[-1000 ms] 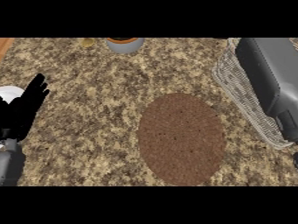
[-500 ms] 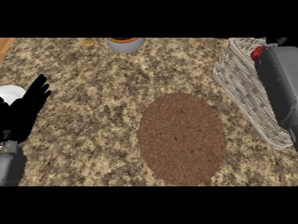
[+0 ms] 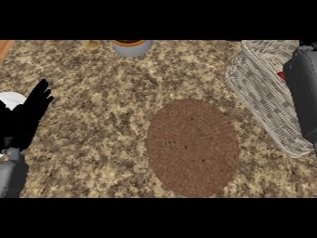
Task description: Pick the bell pepper from the placemat and place it in the basket
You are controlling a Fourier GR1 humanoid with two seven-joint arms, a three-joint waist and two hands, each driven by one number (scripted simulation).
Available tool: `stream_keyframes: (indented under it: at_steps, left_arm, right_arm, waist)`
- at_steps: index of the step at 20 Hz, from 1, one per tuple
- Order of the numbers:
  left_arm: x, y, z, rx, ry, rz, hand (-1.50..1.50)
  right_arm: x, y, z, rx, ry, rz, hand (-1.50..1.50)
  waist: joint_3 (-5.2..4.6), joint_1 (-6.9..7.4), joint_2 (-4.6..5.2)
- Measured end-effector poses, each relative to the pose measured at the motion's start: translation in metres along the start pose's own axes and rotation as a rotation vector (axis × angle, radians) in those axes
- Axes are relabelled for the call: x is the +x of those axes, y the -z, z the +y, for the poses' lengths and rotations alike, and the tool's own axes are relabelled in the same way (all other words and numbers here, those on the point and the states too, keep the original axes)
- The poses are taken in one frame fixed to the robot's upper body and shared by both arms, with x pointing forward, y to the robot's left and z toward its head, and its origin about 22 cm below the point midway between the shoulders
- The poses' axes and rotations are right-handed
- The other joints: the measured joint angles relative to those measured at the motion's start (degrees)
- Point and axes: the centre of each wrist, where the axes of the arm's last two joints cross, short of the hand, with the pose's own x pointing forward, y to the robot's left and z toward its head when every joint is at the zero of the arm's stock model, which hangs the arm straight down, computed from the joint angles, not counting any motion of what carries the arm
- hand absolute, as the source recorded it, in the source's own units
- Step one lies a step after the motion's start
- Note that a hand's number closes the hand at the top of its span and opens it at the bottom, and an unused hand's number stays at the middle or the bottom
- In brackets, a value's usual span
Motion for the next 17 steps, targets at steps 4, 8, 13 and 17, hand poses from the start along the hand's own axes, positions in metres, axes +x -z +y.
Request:
stream_keyframes:
  at_steps: [4,8,13,17]
  left_arm:
    - [-0.006,-0.004,0.006,0.016,-0.003,0.006,0.00]
    - [-0.007,-0.008,0.010,0.037,-0.005,0.021,0.00]
    - [-0.013,-0.014,0.015,0.057,-0.008,0.031,0.00]
    - [-0.018,-0.017,0.016,0.067,-0.012,0.038,0.00]
  right_arm:
    - [-0.009,0.015,-0.013,-0.080,0.113,0.072,-1.50]
    - [-0.023,0.016,-0.032,-0.125,0.216,0.137,-1.50]
    - [-0.054,-0.004,-0.061,-0.090,0.290,0.211,-1.50]
    - [-0.082,-0.020,-0.093,-0.035,0.311,0.249,-1.50]
  waist:
    - [-0.01,-1.05,-0.46]
    - [-0.03,-2.45,-1.06]
    - [-0.05,-3.84,-1.53]
    - [-0.07,-4.65,-1.62]
